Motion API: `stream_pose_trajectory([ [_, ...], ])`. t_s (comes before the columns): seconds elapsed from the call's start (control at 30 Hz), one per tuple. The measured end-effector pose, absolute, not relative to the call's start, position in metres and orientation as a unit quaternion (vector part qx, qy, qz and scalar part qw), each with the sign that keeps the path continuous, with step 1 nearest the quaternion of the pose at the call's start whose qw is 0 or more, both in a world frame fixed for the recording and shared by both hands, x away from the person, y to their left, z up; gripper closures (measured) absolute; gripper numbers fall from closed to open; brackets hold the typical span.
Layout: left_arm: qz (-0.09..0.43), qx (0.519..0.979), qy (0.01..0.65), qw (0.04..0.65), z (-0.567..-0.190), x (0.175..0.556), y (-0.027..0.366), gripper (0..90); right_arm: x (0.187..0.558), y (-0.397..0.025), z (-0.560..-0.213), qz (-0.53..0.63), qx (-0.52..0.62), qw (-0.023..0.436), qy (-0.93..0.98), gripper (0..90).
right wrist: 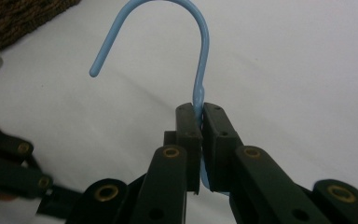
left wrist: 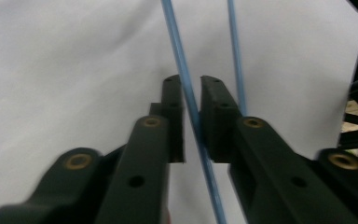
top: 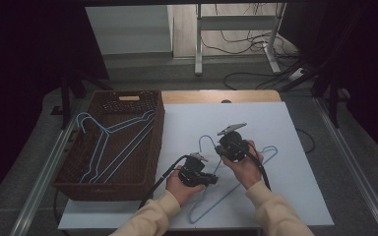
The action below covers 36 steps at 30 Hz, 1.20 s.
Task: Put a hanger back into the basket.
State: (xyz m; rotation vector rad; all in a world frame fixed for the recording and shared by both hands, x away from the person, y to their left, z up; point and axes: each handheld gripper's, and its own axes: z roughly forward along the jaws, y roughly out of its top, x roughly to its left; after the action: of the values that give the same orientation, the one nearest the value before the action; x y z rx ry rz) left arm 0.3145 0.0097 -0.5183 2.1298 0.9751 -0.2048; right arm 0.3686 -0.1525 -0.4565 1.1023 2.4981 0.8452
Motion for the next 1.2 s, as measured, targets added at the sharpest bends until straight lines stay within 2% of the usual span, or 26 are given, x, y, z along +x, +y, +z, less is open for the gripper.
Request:
stream_pose_trajectory([
  [0.07, -0.083, 0.833, 0.387, 0.388, -0.516, 0.316, 0.011, 83.3, 0.368, -0.155, -0.455, 0.297, 0.384, 0.137, 0.863, 85.5],
  [0.1, -0.084, 0.828, 0.392, 0.393, -0.515, 0.317, 0.013, 85.1, 0.367, -0.161, -0.451, 0.315, 0.386, 0.142, 0.855, 76.3],
  [0.13, -0.089, 0.821, 0.397, 0.399, -0.512, 0.318, 0.016, 85.1, 0.367, -0.161, -0.451, 0.315, 0.386, 0.142, 0.855, 76.3],
  [0.17, -0.090, 0.817, 0.397, 0.408, -0.506, 0.320, 0.022, 86.1, 0.364, -0.169, -0.446, 0.338, 0.391, 0.147, 0.843, 62.7],
  [0.2, -0.090, 0.817, 0.397, 0.408, -0.506, 0.320, 0.022, 86.3, 0.364, -0.169, -0.446, 0.338, 0.391, 0.147, 0.843, 62.7],
  [0.23, -0.092, 0.811, 0.402, 0.416, -0.500, 0.320, 0.026, 86.2, 0.360, -0.182, -0.440, 0.366, 0.394, 0.151, 0.829, 53.0],
  [0.27, -0.092, 0.811, 0.402, 0.416, -0.500, 0.320, 0.026, 86.3, 0.360, -0.182, -0.440, 0.366, 0.394, 0.151, 0.829, 53.0],
  [0.37, -0.094, 0.801, 0.400, 0.435, -0.484, 0.319, 0.034, 86.3, 0.351, -0.213, -0.431, 0.421, 0.405, 0.157, 0.796, 37.9],
  [0.4, -0.094, 0.801, 0.400, 0.435, -0.484, 0.319, 0.034, 86.3, 0.351, -0.213, -0.431, 0.421, 0.405, 0.157, 0.796, 37.9],
  [0.43, -0.092, 0.801, 0.396, 0.440, -0.481, 0.319, 0.036, 86.4, 0.346, -0.230, -0.430, 0.439, 0.409, 0.160, 0.784, 33.9],
  [0.63, -0.081, 0.802, 0.379, 0.454, -0.457, 0.314, 0.045, 86.3, 0.335, -0.269, -0.431, 0.478, 0.431, 0.154, 0.750, 32.3],
  [0.73, -0.077, 0.798, 0.375, 0.464, -0.446, 0.311, 0.051, 86.2, 0.327, -0.285, -0.432, 0.488, 0.427, 0.168, 0.743, 31.8],
  [1.0, -0.047, 0.781, 0.371, 0.501, -0.413, 0.305, 0.086, 86.1, 0.317, -0.286, -0.434, 0.475, 0.395, 0.185, 0.764, 29.2],
  [1.2, -0.028, 0.763, 0.375, 0.525, -0.390, 0.299, 0.122, 86.0, 0.316, -0.282, -0.444, 0.447, 0.388, 0.167, 0.789, 28.4],
])
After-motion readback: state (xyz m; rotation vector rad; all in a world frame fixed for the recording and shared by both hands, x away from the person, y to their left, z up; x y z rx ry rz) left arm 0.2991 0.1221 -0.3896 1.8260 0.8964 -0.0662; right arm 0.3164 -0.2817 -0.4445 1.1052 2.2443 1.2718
